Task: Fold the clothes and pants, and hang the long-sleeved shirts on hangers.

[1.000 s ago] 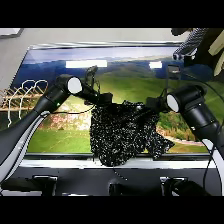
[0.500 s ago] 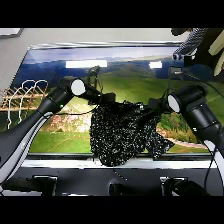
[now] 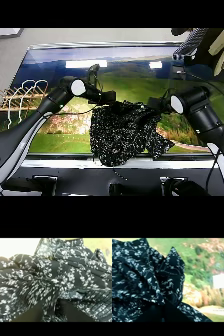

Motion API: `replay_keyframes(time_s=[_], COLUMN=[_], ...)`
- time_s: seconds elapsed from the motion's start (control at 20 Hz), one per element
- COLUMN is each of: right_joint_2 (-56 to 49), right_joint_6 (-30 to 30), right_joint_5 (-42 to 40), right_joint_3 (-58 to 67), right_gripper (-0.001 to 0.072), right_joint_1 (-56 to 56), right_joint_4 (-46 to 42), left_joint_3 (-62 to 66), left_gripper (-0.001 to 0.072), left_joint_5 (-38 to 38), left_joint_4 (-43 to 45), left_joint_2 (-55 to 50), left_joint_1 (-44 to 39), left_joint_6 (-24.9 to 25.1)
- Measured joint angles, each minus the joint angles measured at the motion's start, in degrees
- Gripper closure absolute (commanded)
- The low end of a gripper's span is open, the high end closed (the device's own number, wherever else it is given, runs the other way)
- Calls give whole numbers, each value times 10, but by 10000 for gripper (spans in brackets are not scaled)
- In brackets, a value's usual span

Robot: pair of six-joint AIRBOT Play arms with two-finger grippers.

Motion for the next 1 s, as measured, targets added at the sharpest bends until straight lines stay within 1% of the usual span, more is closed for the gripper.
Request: replay_keyframes(time_s=[0.05, 0.1, 0.3, 0.5, 0.6, 0.75, 1.0], right_joint_2=[-3, -7, -14, -16, -16, -16, -16], right_joint_6=[0, 0, -3, -16, -21, -23, -32], right_joint_5=[-7, -17, -47, -53, -53, -52, -46], right_joint_3=[0, 0, 0, 0, 0, 0, 0], right_gripper=[678, 678, 678, 677, 677, 677, 677], right_joint_1=[0, 0, 0, 0, 0, 0, 0], right_joint_4=[6, 12, 34, 42, 43, 45, 47], left_joint_3=[0, 0, 0, -32, -75, -141, -195], left_gripper=[154, 146, 146, 147, 147, 147, 148], left_joint_5=[-3, -10, -67, -121, -131, -139, -158], left_joint_4=[0, 0, 11, 81, 103, 118, 130], left_joint_2=[3, 7, 37, 108, 155, 212, 245], left_joint_1=[10, 23, 104, 223, 293, 390, 502], left_joint_6=[1, 2, 30, 68, 99, 164, 252])
